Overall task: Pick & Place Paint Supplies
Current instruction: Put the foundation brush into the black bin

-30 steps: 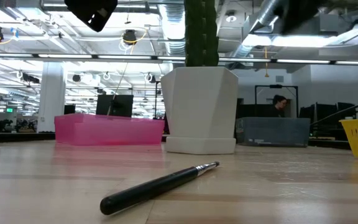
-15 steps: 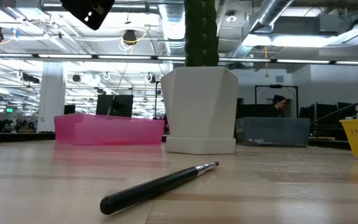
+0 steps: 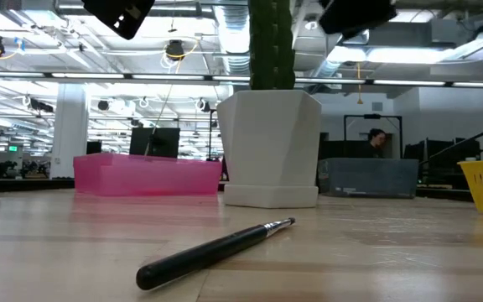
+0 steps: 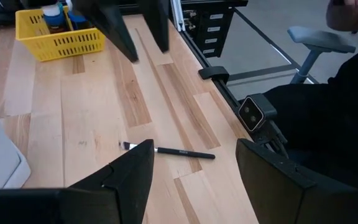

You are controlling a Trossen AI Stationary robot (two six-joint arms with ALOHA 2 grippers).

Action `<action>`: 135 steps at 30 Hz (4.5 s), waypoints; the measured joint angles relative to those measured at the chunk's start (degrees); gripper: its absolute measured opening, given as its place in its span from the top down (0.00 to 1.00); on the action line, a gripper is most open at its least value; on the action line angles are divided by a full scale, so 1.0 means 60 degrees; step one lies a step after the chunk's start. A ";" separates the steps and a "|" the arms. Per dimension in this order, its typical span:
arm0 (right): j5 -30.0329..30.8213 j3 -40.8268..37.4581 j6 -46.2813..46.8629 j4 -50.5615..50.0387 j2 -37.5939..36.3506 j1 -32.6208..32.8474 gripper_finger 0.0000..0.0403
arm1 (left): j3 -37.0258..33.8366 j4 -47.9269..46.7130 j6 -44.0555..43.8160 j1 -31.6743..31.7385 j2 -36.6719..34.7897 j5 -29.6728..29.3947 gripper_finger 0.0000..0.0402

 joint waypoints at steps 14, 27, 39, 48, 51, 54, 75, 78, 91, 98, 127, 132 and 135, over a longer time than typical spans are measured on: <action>0.0000 -0.0002 0.0018 0.0895 0.1930 -0.0288 0.60 | 0.0000 0.0005 0.0015 0.0000 0.0000 0.0007 0.45; -0.0591 0.0019 0.0255 0.1421 0.2526 -0.1113 0.65 | 0.0000 0.0015 0.0015 0.0000 0.0000 0.0036 0.45; -0.1258 -0.0022 0.0113 0.1481 0.2873 -0.1360 0.66 | 0.0000 0.0018 -0.0004 0.0000 0.0000 0.0011 0.45; -0.1308 0.0002 0.0058 0.1822 0.3272 -0.1432 0.66 | 0.0000 0.0011 -0.0007 0.0004 0.0000 -0.0004 0.45; -0.1337 0.0006 0.0089 0.1773 0.3272 -0.1465 0.66 | 0.0000 0.0016 -0.0009 0.0004 0.0000 -0.0001 0.45; -0.1335 0.0010 0.0089 0.1717 0.3256 -0.1465 0.66 | -0.0004 0.0018 -0.0011 0.0004 0.0000 0.0000 0.45; -0.1758 0.0010 0.0525 0.1384 0.3262 -0.1346 0.93 | -0.0004 0.0015 -0.0018 0.0004 0.0000 0.0040 0.45; -0.1885 0.0006 0.0517 0.1365 0.3262 -0.1273 0.98 | -0.0004 0.0015 -0.0017 0.0004 0.0000 0.0036 0.45; -0.2056 -0.0035 0.0521 0.1167 0.3036 -0.0838 0.99 | -0.0007 0.0011 -0.0018 0.0004 0.0000 0.0025 0.45; -0.1412 -0.0054 0.0530 0.0232 0.2172 -0.0328 1.00 | -0.0007 -0.0033 -0.0018 0.0004 0.0000 -0.0007 0.45; 0.4137 -0.0026 0.3670 -0.3645 0.0063 0.2794 1.00 | -0.0007 -0.0058 -0.0055 0.0004 0.0000 0.0036 0.45; 0.5049 -0.0019 0.3614 -0.3556 0.0063 0.2883 1.00 | -0.0007 -0.0055 -0.0004 0.0004 0.0000 0.0033 0.45; 0.5591 -0.0016 0.3475 -0.3417 0.0063 0.2775 1.00 | -0.0007 -0.0055 0.0220 0.0004 0.0000 0.0029 0.45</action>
